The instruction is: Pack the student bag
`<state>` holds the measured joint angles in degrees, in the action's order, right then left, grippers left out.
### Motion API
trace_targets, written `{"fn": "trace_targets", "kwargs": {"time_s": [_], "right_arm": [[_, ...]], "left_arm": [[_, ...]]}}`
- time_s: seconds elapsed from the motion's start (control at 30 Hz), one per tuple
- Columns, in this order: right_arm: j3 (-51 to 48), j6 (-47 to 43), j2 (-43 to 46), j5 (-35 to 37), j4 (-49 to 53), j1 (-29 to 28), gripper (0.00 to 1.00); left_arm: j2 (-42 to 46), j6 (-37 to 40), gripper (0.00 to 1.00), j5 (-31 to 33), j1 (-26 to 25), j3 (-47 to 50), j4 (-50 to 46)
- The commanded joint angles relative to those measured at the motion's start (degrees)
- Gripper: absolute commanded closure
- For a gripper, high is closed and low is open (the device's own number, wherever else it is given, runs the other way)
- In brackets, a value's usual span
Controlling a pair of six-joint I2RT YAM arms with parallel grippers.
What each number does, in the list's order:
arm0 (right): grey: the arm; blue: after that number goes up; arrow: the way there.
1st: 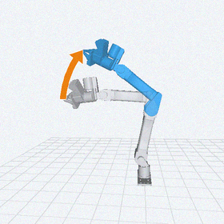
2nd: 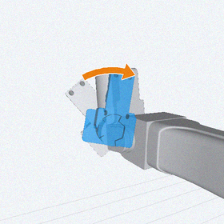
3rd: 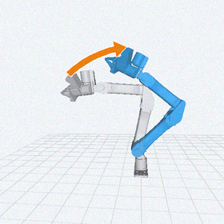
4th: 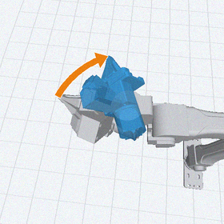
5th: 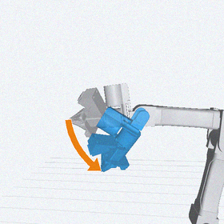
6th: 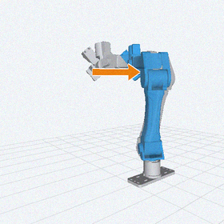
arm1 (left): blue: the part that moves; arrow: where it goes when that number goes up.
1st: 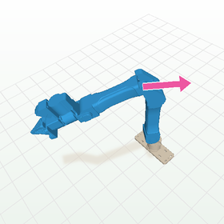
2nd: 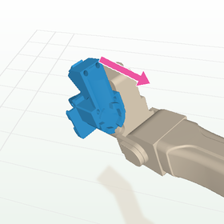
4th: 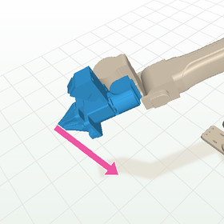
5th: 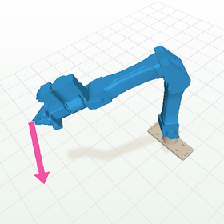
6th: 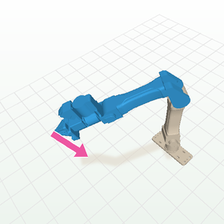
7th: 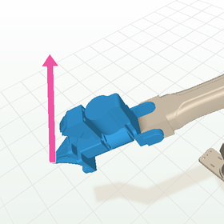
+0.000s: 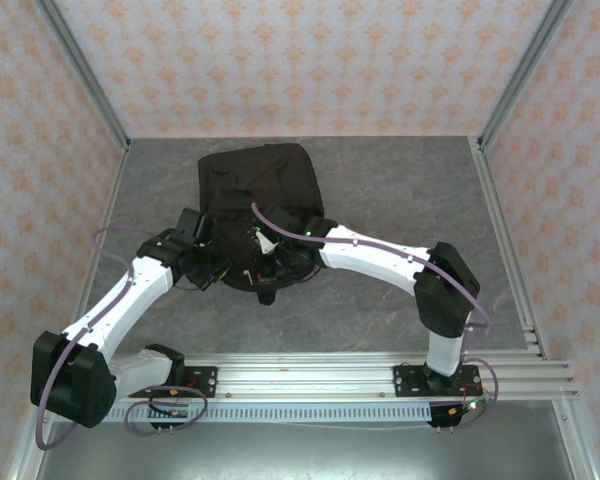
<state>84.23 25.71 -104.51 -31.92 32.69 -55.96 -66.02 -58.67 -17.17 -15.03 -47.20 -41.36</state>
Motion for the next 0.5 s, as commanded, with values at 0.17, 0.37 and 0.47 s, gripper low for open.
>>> {"fn": "trace_targets", "kwargs": {"time_s": [0.17,0.37,0.47], "right_arm": [[-2.3,-3.7,5.4,0.0,6.4,3.8,1.00],[-3.5,-5.4,6.4,-0.8,8.0,5.6,1.00],[-3.1,-6.3,6.4,-0.8,8.9,6.0,1.00]], "left_arm": [[0.1,2.8,1.00,6.2,0.0,-1.9,-3.3],[-0.2,3.2,1.00,6.5,-0.1,-2.2,-3.4],[-0.2,3.5,1.00,6.8,0.0,-2.5,-3.5]]}}
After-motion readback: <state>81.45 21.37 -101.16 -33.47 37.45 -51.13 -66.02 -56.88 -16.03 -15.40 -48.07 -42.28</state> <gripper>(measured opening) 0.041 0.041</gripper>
